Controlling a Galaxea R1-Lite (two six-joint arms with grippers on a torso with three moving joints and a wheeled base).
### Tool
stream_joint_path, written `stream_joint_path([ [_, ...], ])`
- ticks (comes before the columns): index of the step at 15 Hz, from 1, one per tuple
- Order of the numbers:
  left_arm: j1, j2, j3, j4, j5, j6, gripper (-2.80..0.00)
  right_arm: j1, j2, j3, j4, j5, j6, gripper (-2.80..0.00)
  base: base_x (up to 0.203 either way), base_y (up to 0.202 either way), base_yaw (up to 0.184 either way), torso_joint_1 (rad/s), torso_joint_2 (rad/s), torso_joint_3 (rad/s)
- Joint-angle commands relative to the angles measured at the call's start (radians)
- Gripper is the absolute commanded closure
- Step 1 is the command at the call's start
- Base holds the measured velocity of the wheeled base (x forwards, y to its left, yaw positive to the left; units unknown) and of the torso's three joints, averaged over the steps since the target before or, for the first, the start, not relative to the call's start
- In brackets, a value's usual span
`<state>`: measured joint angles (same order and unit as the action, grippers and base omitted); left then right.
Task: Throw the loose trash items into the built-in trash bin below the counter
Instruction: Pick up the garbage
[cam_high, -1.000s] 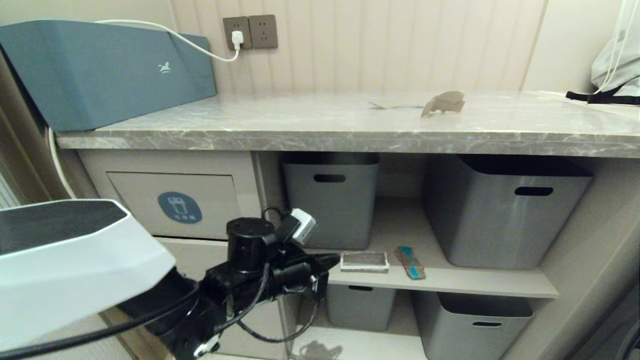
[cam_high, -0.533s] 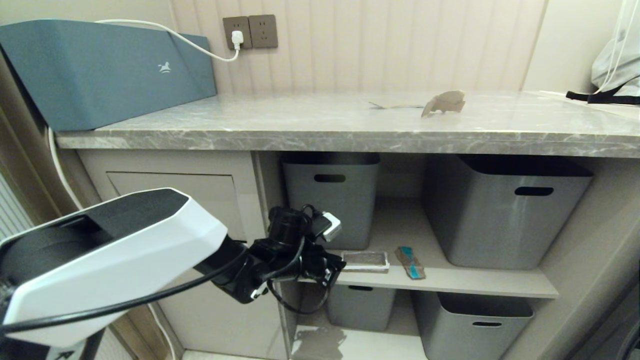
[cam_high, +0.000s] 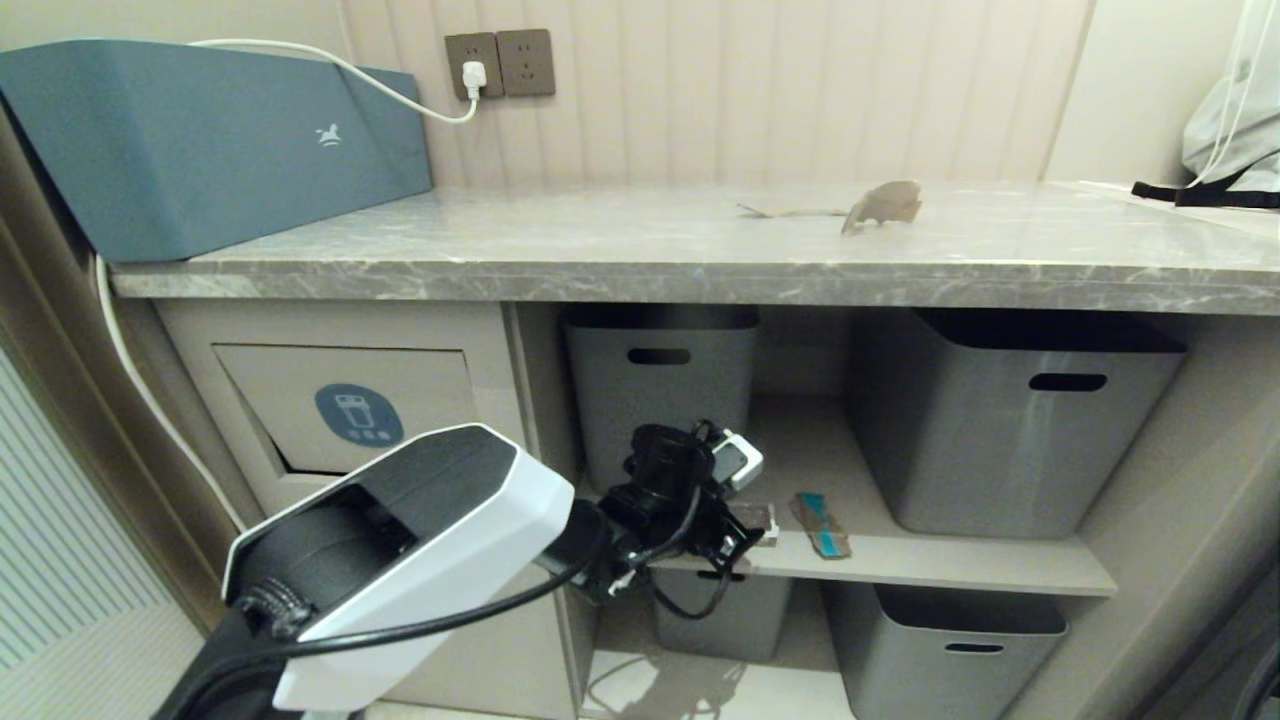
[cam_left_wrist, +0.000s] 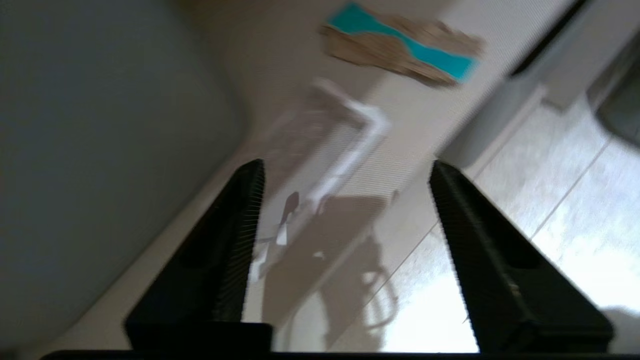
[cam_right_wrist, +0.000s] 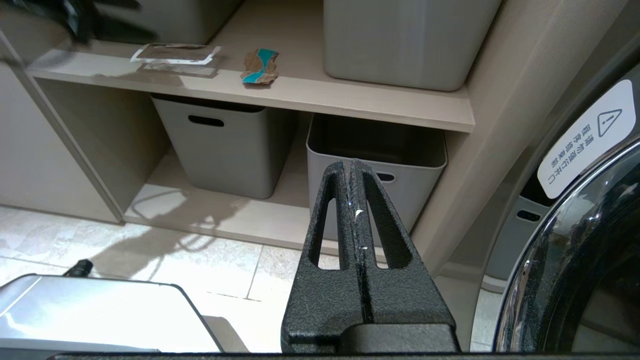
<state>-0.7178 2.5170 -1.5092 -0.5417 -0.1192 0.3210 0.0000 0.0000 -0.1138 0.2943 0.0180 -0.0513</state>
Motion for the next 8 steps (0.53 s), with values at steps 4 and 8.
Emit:
stream_joint_path([
  [4, -0.028, 0.091, -0.055, -0.007, 0.121, 0.067, -2.80, 0.000, 0.002, 0.000, 0.002, 0.000, 0.001, 0.00, 0.000, 0.000, 0.000, 0.000, 0.00, 0.000],
  [8, -0.035, 0.170, -0.174, 0.001, 0.204, 0.069, -2.80, 0.000, 0.000, 0.000, 0.002, 0.000, -0.001, 0.00, 0.000, 0.000, 0.000, 0.000, 0.00, 0.000],
])
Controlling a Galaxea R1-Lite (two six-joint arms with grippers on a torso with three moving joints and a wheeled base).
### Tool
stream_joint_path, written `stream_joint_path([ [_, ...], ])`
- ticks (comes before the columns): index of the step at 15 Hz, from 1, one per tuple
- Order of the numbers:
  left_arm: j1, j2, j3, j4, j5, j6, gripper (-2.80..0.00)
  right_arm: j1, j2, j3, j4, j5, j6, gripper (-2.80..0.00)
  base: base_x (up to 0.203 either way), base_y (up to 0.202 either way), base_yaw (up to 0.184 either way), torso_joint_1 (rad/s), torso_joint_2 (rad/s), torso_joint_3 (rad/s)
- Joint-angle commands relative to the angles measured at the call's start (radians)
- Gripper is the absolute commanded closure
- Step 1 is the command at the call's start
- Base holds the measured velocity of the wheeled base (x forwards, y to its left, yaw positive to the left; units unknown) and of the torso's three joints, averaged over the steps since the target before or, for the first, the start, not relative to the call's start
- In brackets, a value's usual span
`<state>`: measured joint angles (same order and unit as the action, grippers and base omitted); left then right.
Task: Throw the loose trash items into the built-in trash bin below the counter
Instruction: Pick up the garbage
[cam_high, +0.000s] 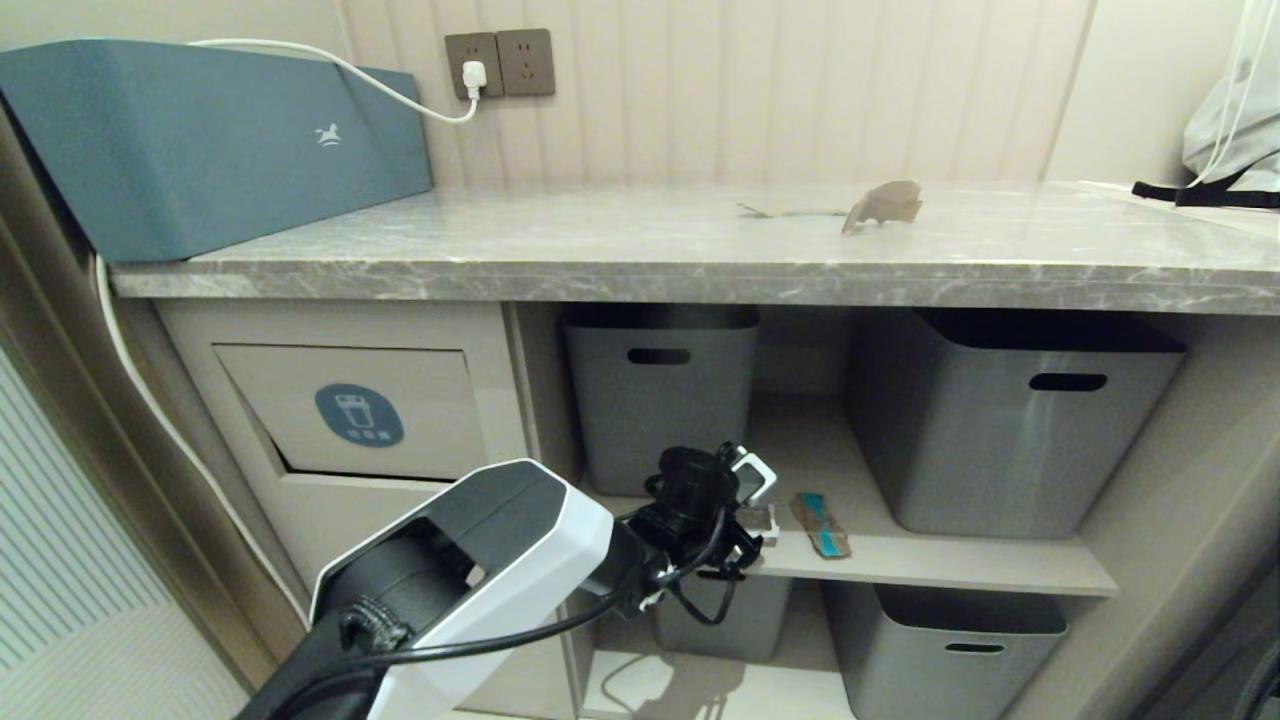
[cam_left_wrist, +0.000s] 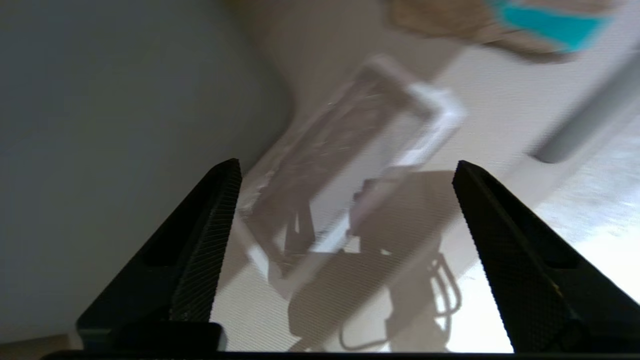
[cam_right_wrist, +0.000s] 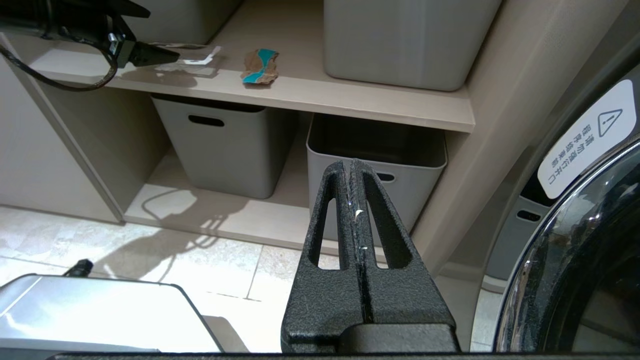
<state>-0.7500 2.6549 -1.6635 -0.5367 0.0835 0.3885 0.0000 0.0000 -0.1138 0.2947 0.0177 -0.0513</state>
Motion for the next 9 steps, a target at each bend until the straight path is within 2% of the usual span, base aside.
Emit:
stream_joint_path([
  [1, -0.003, 0.045, -0.040, 0.003, 0.011, 0.005, -2.80, 0.000, 0.000, 0.000, 0.001, 0.001, 0.000, 0.00, 0.000, 0.000, 0.000, 0.000, 0.00, 0.000],
  [3, -0.001, 0.067, -0.109, 0.031, 0.064, 0.029, -2.80, 0.000, 0.000, 0.000, 0.001, 0.001, -0.001, 0.00, 0.000, 0.000, 0.000, 0.000, 0.00, 0.000],
  [5, 0.004, 0.090, -0.161, 0.062, 0.073, 0.040, -2.80, 0.000, 0.000, 0.000, 0.001, 0.001, 0.000, 0.00, 0.000, 0.000, 0.000, 0.000, 0.00, 0.000],
  [7, 0.011, 0.093, -0.178, 0.099, 0.078, 0.082, -2.80, 0.000, 0.000, 0.000, 0.001, 0.001, -0.001, 0.00, 0.000, 0.000, 0.000, 0.000, 0.00, 0.000],
  [9, 0.024, 0.084, -0.180, 0.151, 0.091, 0.156, -2.80, 0.000, 0.000, -0.001, 0.001, 0.001, -0.001, 0.00, 0.000, 0.000, 0.000, 0.000, 0.00, 0.000],
])
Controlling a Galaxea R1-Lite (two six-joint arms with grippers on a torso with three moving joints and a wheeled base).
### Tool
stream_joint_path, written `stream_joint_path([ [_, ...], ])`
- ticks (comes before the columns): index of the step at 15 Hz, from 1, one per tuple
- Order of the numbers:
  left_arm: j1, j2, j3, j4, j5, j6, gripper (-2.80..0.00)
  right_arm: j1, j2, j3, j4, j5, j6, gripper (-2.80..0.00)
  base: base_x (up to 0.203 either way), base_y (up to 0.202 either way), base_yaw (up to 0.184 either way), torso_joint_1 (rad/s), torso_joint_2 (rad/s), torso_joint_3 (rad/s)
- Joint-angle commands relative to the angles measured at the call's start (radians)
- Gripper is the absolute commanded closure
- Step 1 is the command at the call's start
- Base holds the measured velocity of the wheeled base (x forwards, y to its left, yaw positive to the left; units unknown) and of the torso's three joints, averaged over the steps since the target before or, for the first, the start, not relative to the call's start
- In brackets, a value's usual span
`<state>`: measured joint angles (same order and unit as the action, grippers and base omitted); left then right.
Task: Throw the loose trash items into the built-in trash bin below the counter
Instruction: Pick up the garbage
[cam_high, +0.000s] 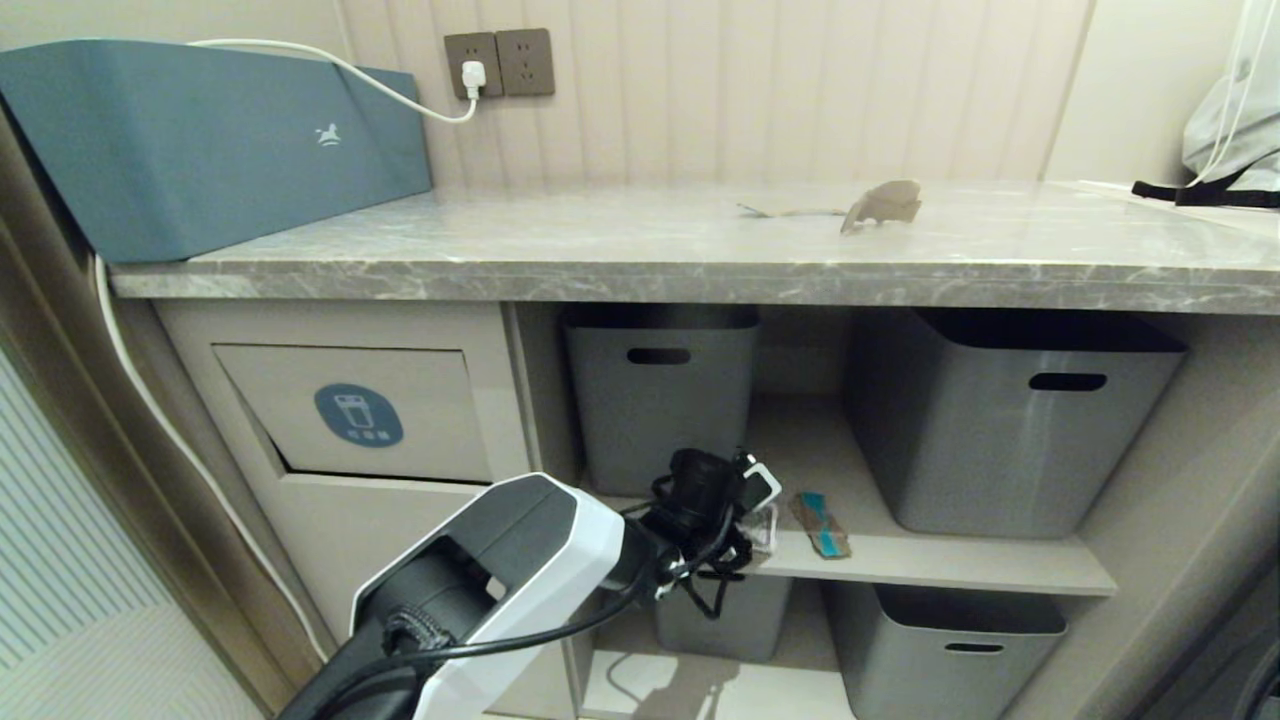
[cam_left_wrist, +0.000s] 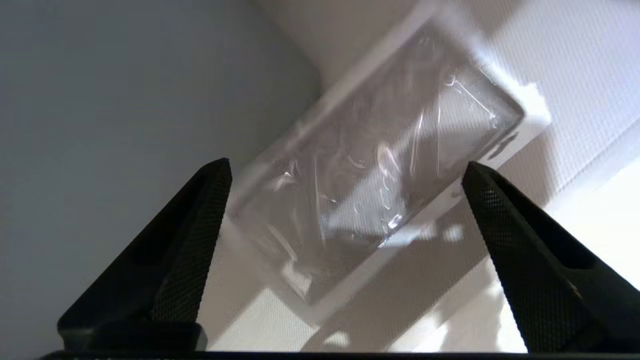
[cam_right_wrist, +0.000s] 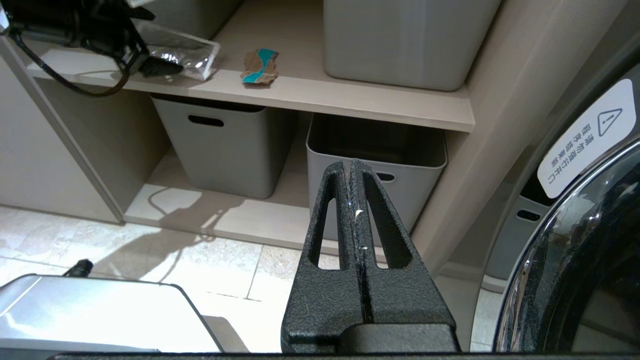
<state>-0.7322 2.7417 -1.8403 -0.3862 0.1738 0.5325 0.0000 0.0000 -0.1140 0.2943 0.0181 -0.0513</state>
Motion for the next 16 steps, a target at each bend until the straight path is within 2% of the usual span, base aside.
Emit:
stream_joint_path([
  [1, 0.008, -0.006, -0.008, 0.025, 0.009, 0.039, -2.80, 0.000, 0.000, 0.001, 0.002, 0.000, -0.001, 0.00, 0.000, 0.000, 0.000, 0.000, 0.00, 0.000],
  [2, 0.010, -0.008, -0.024, 0.061, 0.015, 0.072, -2.80, 0.000, 0.000, -0.001, 0.002, 0.000, -0.001, 0.00, 0.000, 0.000, 0.000, 0.000, 0.00, 0.000],
  [5, 0.009, 0.002, -0.065, 0.078, 0.016, 0.088, -2.80, 0.000, 0.001, 0.001, 0.002, 0.000, 0.000, 0.00, 0.000, 0.000, 0.000, 0.000, 0.00, 0.000],
  [10, 0.004, 0.007, -0.082, 0.079, 0.019, 0.089, -2.80, 0.000, 0.000, 0.000, 0.002, 0.000, 0.000, 0.00, 0.000, 0.000, 0.000, 0.000, 0.00, 0.000],
  [13, 0.023, 0.008, -0.083, 0.105, 0.058, 0.089, -2.80, 0.000, 0.001, 0.001, 0.002, 0.000, 0.000, 0.00, 0.000, 0.000, 0.000, 0.000, 0.00, 0.000],
  [16, 0.042, 0.007, -0.083, 0.130, 0.065, 0.092, -2.80, 0.000, 0.000, 0.001, 0.002, 0.000, 0.001, 0.00, 0.000, 0.000, 0.000, 0.000, 0.00, 0.000],
])
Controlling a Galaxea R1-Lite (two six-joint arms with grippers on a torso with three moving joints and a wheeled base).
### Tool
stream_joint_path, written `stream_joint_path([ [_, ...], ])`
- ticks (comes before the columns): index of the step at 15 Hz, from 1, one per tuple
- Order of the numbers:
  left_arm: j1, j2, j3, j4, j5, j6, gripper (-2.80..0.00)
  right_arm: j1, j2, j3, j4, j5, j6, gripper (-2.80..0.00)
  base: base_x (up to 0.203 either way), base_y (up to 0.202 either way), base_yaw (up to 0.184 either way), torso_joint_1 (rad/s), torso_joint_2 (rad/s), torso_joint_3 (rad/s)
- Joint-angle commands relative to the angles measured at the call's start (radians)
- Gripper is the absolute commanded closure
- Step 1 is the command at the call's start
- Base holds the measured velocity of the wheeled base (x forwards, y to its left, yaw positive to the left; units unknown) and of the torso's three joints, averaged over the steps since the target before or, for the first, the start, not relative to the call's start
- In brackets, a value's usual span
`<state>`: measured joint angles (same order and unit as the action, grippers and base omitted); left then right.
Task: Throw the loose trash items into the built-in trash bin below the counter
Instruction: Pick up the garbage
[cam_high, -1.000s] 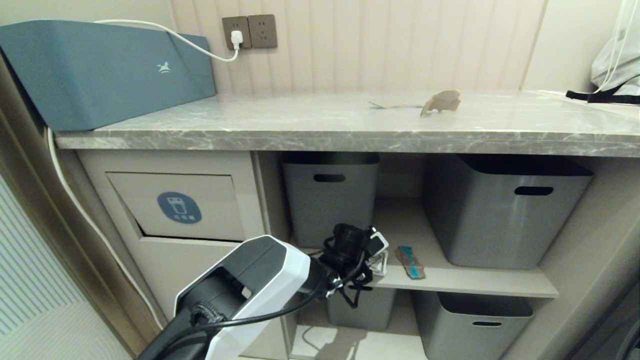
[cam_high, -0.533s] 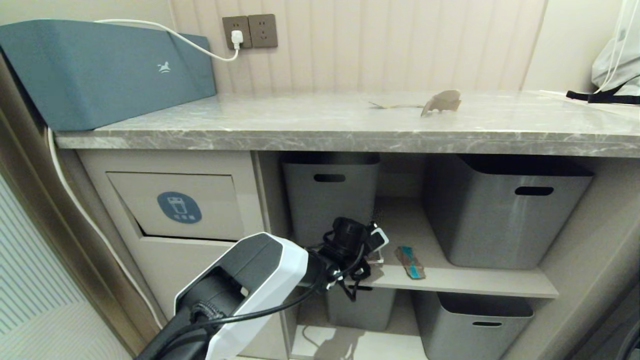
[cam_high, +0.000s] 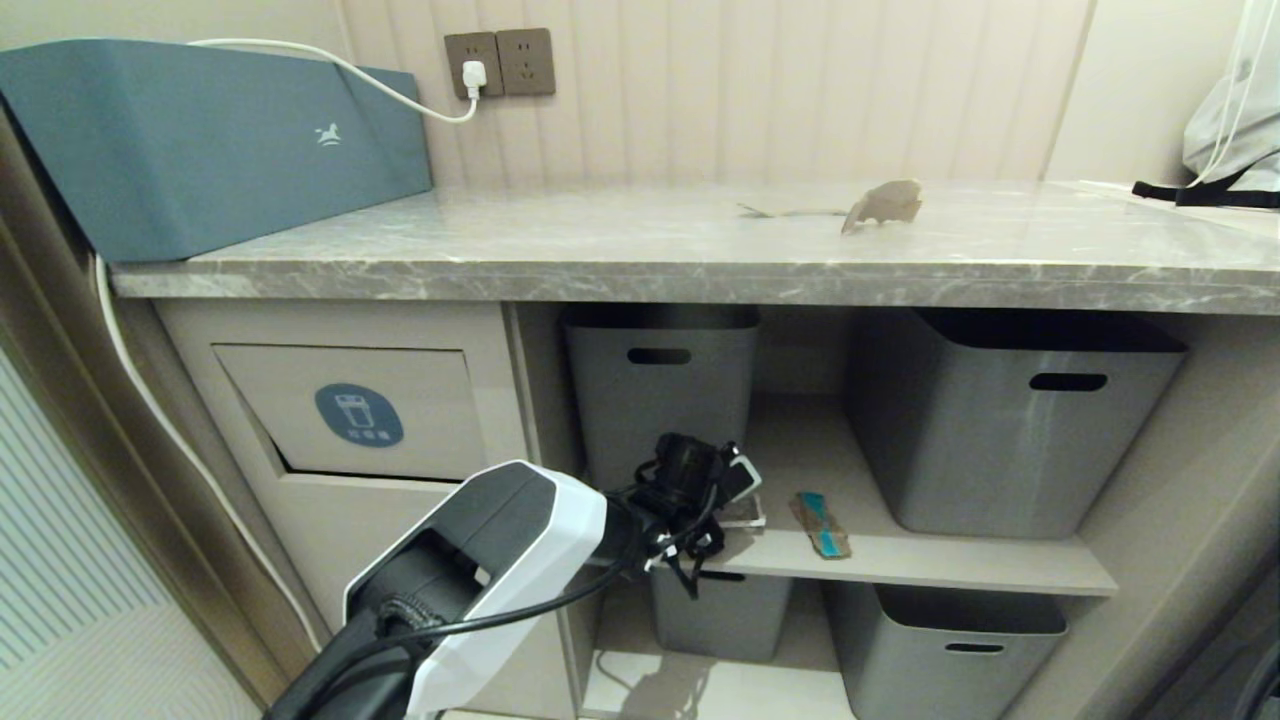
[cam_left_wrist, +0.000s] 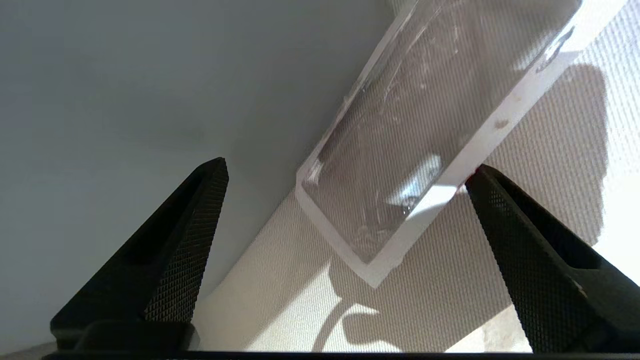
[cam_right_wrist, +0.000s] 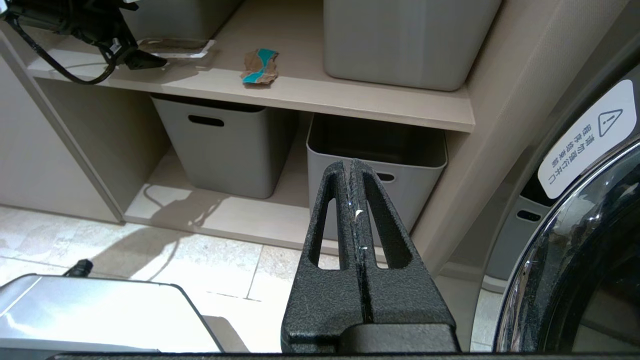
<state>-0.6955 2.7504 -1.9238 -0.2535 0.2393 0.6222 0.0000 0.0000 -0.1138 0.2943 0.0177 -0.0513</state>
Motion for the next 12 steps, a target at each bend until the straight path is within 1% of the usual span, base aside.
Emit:
stream_joint_path([
  [1, 0.010, -0.002, 0.000, 0.003, 0.007, 0.009, -2.80, 0.000, 0.001, 0.000, 0.002, 0.001, -0.001, 0.00, 0.000, 0.000, 0.000, 0.000, 0.00, 0.000],
  [3, 0.023, -0.002, -0.003, 0.018, 0.028, 0.041, -2.80, 0.000, 0.001, 0.000, 0.002, 0.001, -0.001, 0.00, 0.000, 0.000, 0.000, 0.000, 0.00, 0.000],
  [7, 0.034, 0.000, -0.004, 0.019, 0.032, 0.056, -2.80, 0.000, 0.000, 0.000, 0.002, 0.001, -0.001, 0.00, 0.000, 0.000, 0.000, 0.000, 0.00, 0.000],
  [12, 0.033, 0.000, -0.006, 0.013, 0.028, 0.057, -2.80, 0.000, 0.000, 0.000, 0.002, 0.001, -0.001, 0.00, 0.000, 0.000, 0.000, 0.000, 0.00, 0.000],
])
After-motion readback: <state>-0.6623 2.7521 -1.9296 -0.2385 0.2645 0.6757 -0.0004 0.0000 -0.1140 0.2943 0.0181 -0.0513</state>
